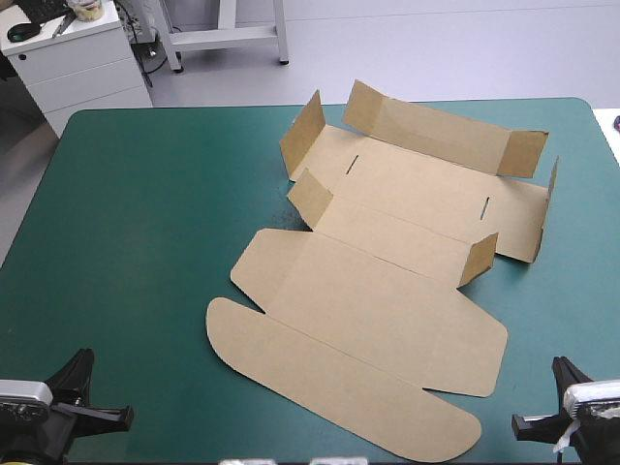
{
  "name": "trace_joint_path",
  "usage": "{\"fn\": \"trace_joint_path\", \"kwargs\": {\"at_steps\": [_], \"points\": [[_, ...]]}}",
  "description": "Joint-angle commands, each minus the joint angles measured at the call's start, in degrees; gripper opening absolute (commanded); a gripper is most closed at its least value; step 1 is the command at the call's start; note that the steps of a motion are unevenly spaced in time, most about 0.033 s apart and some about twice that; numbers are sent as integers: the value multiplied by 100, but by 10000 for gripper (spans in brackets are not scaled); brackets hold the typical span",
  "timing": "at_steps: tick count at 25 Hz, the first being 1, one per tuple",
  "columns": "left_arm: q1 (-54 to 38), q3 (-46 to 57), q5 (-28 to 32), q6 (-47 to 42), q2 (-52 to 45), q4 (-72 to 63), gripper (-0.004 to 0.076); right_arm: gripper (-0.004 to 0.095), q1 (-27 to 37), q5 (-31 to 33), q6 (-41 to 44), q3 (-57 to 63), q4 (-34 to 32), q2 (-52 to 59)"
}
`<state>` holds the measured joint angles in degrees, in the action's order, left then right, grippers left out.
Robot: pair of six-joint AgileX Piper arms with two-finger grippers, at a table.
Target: Fold the box
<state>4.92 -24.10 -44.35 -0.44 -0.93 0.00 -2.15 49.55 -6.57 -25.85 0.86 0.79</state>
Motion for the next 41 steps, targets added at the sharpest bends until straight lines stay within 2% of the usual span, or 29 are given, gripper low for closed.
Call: {"fn": "trace_joint_path", "kwargs": {"at_steps": [1,8,13,17,19,22,29,41], "points": [[10,-113,436,-10,-68,-77,-10,-20,22,-440,-38,-189,0,124],[10,-113,436,-10,-68,-77,-10,-12,22,-440,-112,-189,82,124],[10,-113,436,-10,-68,-77,-10,131,22,-440,-137,-189,94,124],[10,-113,436,-10,-68,-77,-10,617,22,-440,-74,-189,71,124],[10,-113,436,-10,-68,-77,-10,736,22,-440,-50,-189,56,124],[10,-113,436,-10,-68,-77,-10,747,22,-440,-33,-189,56,124],[10,-113,436,-10,-68,-77,-10,747,22,-451,901,-472,96,-603],[10,-113,436,-10,-68,-77,-10,746,22,-835,2213,-1835,96,-3392]]}}
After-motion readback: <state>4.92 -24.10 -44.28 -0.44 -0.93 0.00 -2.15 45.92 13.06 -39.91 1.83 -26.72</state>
